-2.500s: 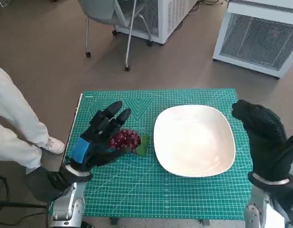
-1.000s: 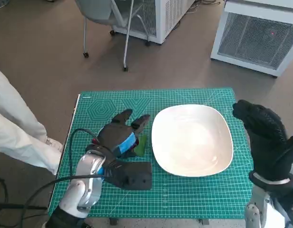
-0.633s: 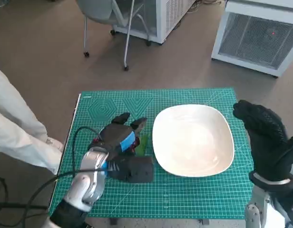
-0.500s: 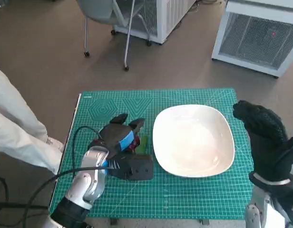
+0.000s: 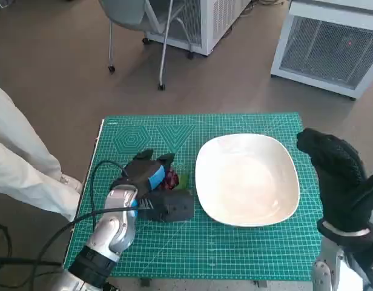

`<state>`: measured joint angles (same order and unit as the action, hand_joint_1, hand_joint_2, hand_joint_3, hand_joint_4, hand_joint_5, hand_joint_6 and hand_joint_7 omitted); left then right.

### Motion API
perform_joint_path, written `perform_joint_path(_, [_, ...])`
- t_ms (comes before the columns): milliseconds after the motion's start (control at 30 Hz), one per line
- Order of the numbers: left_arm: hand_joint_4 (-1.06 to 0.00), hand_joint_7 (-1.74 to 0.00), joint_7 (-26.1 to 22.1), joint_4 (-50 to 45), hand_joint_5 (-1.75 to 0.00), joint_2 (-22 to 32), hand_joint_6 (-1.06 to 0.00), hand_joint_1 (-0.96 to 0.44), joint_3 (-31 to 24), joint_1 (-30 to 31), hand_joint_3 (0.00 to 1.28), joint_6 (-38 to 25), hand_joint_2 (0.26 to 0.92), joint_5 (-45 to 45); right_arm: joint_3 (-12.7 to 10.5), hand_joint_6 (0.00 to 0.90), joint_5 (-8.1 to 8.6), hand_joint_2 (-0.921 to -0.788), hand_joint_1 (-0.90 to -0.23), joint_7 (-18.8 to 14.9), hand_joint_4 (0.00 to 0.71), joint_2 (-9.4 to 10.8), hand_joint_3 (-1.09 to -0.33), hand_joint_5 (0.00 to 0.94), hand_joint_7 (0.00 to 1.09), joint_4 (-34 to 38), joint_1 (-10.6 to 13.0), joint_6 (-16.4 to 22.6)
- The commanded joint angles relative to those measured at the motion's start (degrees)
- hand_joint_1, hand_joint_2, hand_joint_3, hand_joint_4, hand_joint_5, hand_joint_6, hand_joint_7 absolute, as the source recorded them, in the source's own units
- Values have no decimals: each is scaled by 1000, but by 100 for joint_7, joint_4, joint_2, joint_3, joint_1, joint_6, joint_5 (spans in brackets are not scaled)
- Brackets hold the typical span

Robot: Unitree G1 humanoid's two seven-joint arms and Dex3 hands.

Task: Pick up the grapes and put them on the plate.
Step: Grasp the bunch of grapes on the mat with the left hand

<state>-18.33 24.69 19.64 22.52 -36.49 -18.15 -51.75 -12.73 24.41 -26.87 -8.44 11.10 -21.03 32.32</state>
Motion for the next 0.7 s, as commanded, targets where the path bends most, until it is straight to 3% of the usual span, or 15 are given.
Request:
perform_joint_path(33, [-98,-2,116,484,0,-123,-274,-388,87,-280,1,-14,762,146,15,350,-24,-921,-448,40,687,28,-536,6,668,26,128,-115])
perform_joint_path(700, [-88,0,708,3280,0,-691,-240,-392,643,-1448,4,561,774,472,13,345,23,-921,-443,-21,687,6,-537,5,675,-8,146,-178])
